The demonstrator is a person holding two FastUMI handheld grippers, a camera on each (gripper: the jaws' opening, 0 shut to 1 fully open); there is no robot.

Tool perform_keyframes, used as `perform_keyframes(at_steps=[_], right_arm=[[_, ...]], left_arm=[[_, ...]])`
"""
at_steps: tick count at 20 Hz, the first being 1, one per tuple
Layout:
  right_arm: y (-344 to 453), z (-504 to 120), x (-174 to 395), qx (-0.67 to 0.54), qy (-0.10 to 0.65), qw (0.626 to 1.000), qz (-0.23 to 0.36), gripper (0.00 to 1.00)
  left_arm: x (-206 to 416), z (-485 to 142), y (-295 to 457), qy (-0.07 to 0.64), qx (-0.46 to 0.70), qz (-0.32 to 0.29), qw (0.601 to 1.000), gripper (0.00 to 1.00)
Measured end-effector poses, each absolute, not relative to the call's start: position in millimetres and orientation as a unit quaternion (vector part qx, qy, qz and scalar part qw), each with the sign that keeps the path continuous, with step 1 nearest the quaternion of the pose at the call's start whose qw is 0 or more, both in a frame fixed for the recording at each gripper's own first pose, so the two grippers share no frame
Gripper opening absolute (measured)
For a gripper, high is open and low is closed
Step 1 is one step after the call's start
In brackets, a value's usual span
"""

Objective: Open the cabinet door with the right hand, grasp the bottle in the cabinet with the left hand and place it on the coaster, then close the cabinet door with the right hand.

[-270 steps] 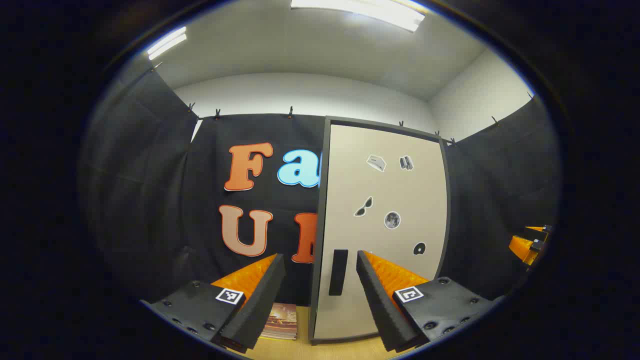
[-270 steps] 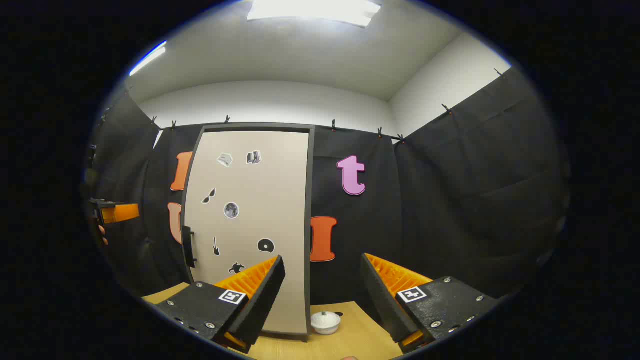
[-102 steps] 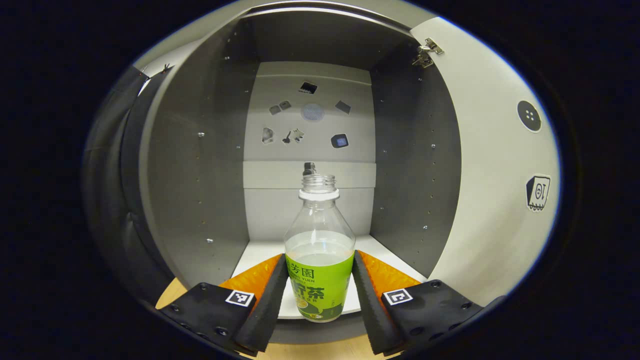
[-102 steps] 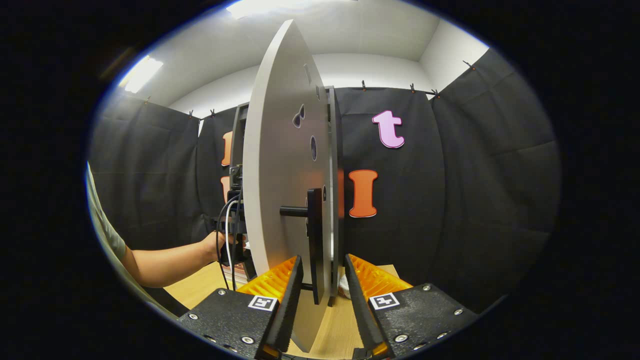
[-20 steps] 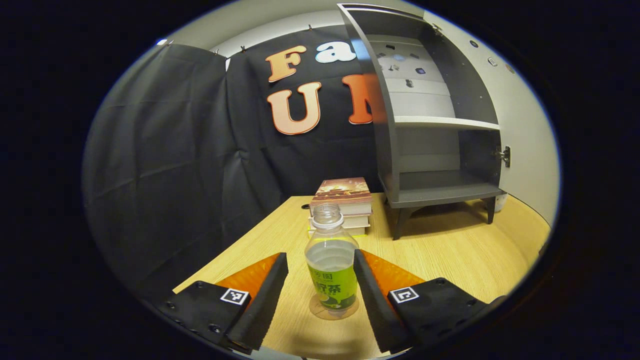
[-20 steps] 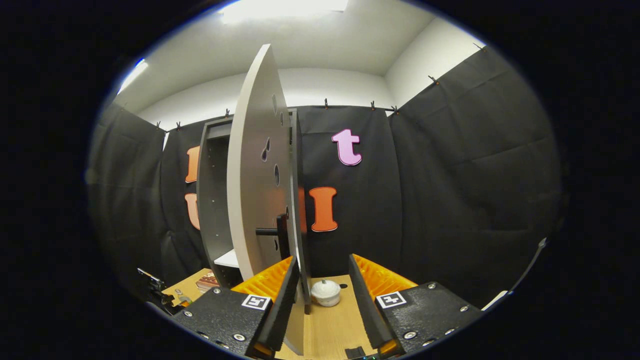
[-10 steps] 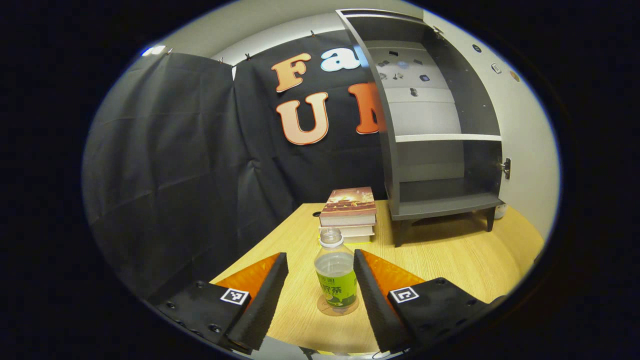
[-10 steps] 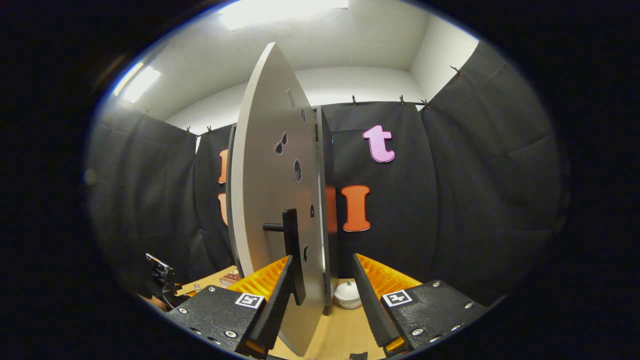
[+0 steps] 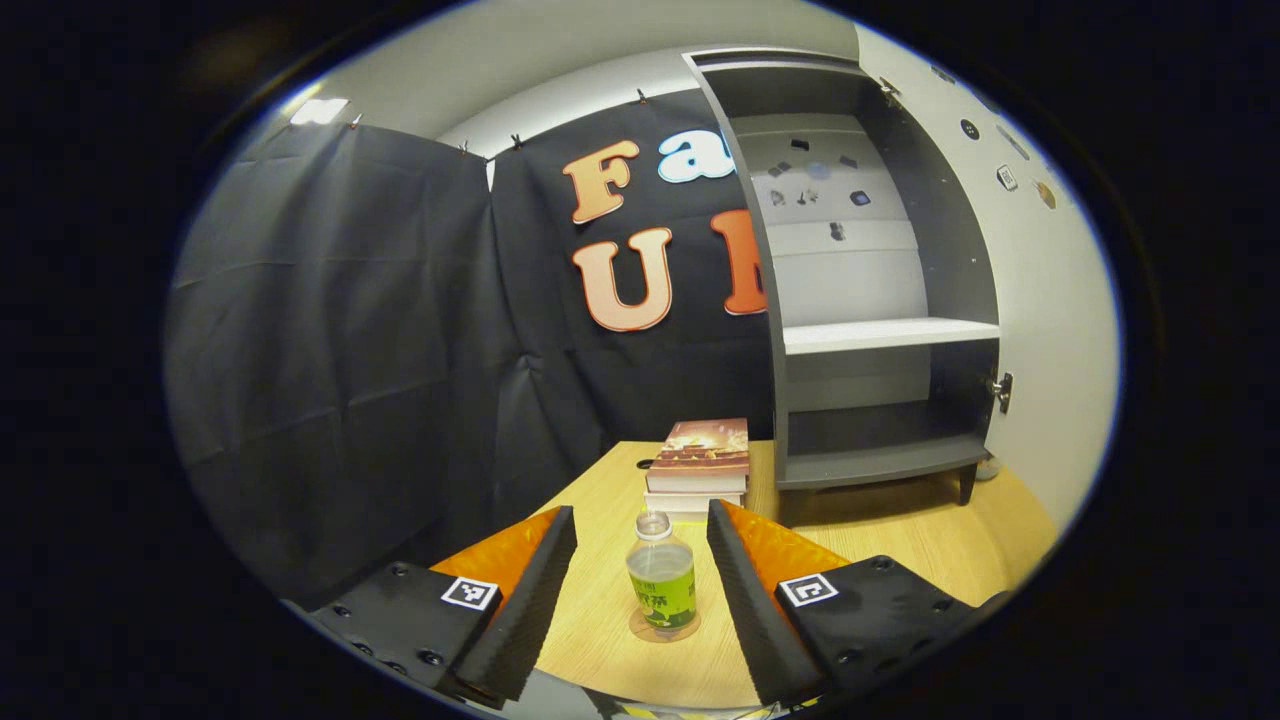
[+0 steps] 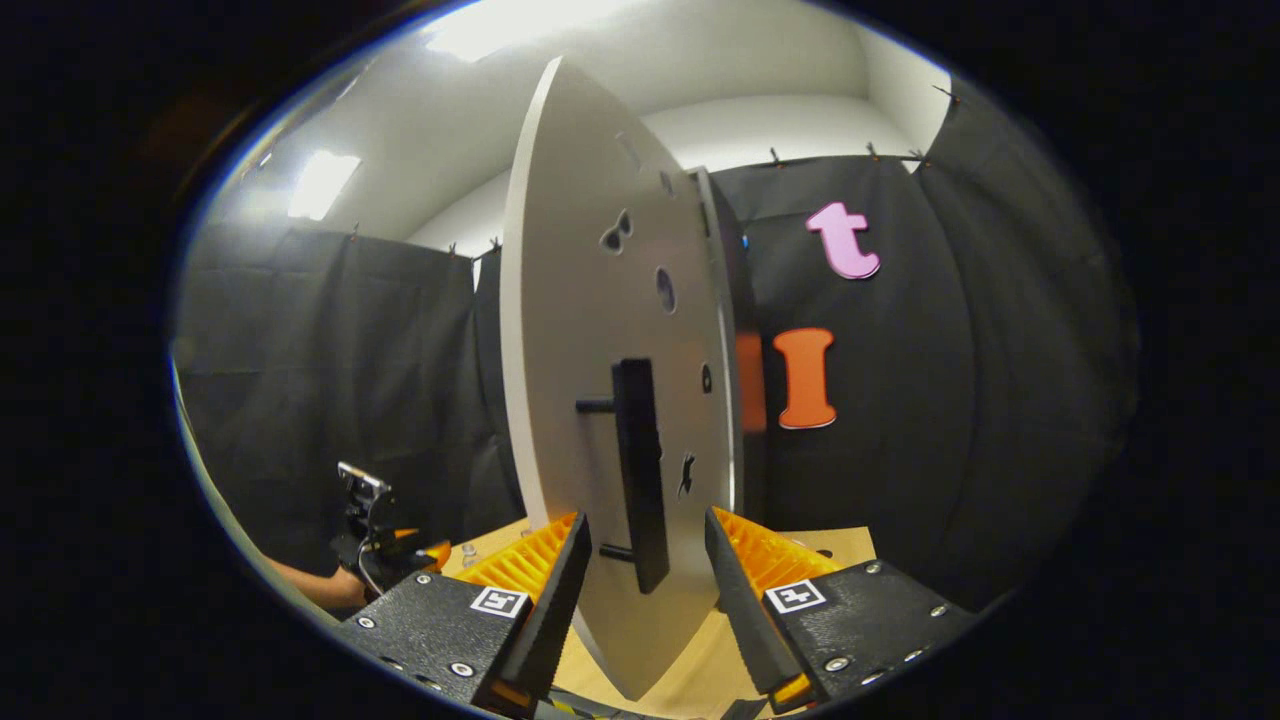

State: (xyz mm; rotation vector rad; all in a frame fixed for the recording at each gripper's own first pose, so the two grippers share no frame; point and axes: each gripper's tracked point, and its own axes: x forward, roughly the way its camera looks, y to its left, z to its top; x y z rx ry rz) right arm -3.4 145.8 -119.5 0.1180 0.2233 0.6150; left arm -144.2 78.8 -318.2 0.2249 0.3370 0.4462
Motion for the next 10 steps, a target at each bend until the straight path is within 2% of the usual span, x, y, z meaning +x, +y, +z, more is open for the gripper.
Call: perform_keyframes(at_steps=[2,6,7,8,9,10], right_arm=[[143.5,-114.4,1.8,0.064,0.099,0.942,0.313,0.71],[146.1,-88.2,1.5,0.158,0.077,0.916,0.36,0.71],[148.2,-85.1,0.8,0.169,0.074,0.91,0.372,0.75],[149.1,-86.7,-0.5,0.171,0.075,0.905,0.382,0.71],[151.2,-86.5,-0.9,0.172,0.077,0.9,0.392,0.71],[154.0,-87.7,-2.9,0.176,0.08,0.895,0.401,0.77]], left_arm=[[-144.9,-307.7,76.3,0.155,0.106,0.23,0.955,0.88],[-147.2,-297.0,71.7,0.147,0.103,0.246,0.953,0.87],[-146.2,-293.9,72.1,0.145,0.104,0.249,0.952,0.87],[-145.9,-291.1,71.8,0.143,0.106,0.252,0.951,0.88],[-145.3,-287.4,71.9,0.141,0.107,0.254,0.951,0.88],[-144.7,-283.7,71.6,0.138,0.106,0.256,0.951,0.88]])
